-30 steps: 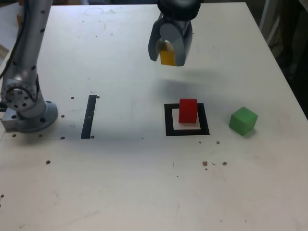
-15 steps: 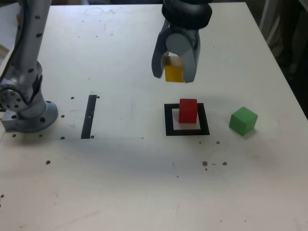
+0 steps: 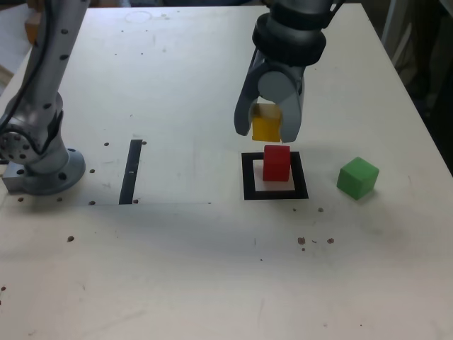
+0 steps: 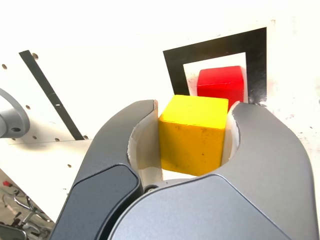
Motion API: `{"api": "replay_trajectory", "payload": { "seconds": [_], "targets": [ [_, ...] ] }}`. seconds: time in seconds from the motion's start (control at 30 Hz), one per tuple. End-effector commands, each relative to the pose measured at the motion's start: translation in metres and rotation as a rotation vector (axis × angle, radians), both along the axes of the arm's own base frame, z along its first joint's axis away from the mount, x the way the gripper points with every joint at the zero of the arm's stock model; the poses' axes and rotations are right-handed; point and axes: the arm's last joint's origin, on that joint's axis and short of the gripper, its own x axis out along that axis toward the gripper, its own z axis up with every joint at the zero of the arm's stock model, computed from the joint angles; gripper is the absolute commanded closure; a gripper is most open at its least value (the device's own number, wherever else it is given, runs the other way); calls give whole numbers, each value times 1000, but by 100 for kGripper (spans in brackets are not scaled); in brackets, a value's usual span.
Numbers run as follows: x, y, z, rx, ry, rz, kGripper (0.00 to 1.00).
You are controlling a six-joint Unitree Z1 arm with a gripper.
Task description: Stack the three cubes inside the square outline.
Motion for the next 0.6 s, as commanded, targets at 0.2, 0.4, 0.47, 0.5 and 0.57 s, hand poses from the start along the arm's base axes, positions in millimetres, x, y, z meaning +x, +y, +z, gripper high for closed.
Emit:
{"api": "replay_trajectory", "payload": {
  "seconds": [0.2,0.4,0.47,0.5,0.57],
  "targets": [
    [7,-2,-10,-2,8,5,86],
    [10,-3,-16,-3,9,7,86],
    [11,-4,-17,-3,10,8,86],
    [11,-4,-18,-3,10,8,86],
    [11,-5,-18,-3,11,8,86]
  ]
}}
